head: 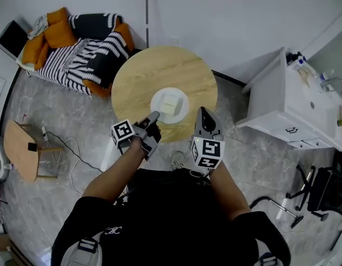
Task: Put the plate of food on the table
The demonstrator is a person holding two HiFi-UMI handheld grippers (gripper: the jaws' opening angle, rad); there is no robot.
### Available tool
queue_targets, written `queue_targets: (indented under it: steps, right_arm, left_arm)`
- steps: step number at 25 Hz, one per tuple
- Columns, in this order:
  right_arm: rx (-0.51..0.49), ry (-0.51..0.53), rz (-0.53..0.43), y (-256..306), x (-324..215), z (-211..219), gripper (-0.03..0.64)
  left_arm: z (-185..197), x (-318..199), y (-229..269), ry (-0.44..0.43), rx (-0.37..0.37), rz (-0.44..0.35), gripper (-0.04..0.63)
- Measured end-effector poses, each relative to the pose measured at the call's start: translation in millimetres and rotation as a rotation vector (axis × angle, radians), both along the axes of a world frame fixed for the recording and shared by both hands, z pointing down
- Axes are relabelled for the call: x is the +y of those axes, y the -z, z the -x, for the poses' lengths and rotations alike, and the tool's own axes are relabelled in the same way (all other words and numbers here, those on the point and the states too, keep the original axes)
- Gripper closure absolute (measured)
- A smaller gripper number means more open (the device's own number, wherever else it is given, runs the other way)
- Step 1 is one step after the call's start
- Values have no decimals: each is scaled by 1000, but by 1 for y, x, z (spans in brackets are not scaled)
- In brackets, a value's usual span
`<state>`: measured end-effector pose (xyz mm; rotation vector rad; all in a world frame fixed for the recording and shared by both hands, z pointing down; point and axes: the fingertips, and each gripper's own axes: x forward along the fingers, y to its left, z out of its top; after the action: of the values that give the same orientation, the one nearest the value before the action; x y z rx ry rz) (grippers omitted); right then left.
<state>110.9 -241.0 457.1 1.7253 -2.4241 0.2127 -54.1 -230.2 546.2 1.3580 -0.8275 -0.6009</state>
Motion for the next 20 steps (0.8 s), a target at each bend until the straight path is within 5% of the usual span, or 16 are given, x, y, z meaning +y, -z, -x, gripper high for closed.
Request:
queue_targets:
  steps: [20]
  right_arm:
    - [6,17,26,-8,-36,6,612]
  left_arm:
    - [4,-35,-6,-1,-10,11,574]
